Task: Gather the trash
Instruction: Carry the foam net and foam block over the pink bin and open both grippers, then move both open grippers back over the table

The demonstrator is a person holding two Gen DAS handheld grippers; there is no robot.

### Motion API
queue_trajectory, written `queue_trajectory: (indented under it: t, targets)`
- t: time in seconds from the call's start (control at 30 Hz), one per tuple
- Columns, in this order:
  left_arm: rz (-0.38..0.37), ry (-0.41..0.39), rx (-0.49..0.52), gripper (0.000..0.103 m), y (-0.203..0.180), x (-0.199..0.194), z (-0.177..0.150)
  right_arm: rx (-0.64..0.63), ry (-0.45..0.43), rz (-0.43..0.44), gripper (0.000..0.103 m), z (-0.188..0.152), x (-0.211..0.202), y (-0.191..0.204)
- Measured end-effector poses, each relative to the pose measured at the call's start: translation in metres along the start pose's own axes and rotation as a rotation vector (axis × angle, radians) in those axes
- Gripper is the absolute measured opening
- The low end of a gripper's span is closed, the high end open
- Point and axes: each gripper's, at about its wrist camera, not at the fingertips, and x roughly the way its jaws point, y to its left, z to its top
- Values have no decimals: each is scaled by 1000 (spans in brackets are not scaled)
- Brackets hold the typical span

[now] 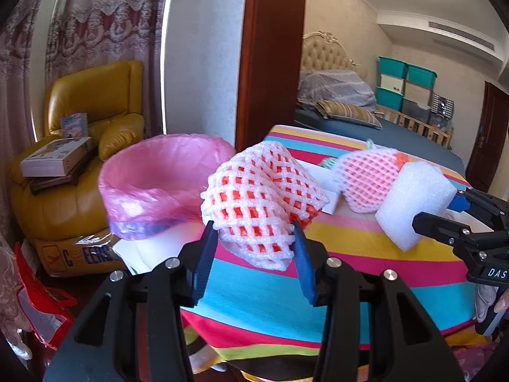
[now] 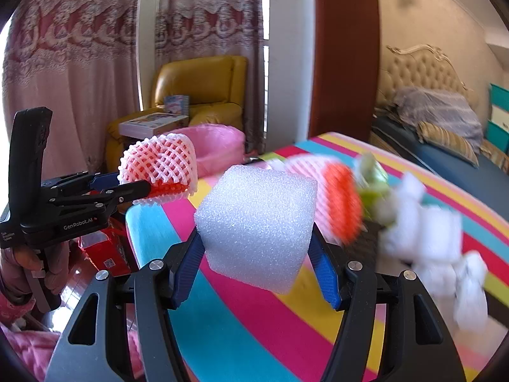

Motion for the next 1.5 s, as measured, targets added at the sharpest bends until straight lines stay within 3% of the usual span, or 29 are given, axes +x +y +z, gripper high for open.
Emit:
queue_trajectory:
  t: [0.4, 0.83, 1.1, 1.2, 1.27, 1.3, 1.43, 1.5]
  targets:
    - [93, 4, -52, 46, 71, 24, 38, -14, -14, 111, 61, 73, 74, 22]
    - [173, 24, -116, 47, 152, 70, 85, -50, 2, 134, 61, 137, 172, 59]
    - [184, 54, -128, 49, 175, 93, 91, -65, 32, 135, 61, 152, 223, 66]
    - [186, 56, -139, 56, 177, 98, 87, -68, 31, 146, 63, 152, 232, 69]
    - [195, 51, -135, 69, 177, 101, 83, -70, 25, 116, 82, 153, 238, 67]
    - [217, 47, -129, 75, 177, 102, 82, -65, 18, 112, 83, 152, 237, 65]
    - [248, 36, -146, 83, 177, 96, 76, 0, -6, 138, 83, 151, 220, 51]
    - [274, 14, -157, 94, 177, 87, 72, 2, -21, 145, 83, 148, 204, 48]
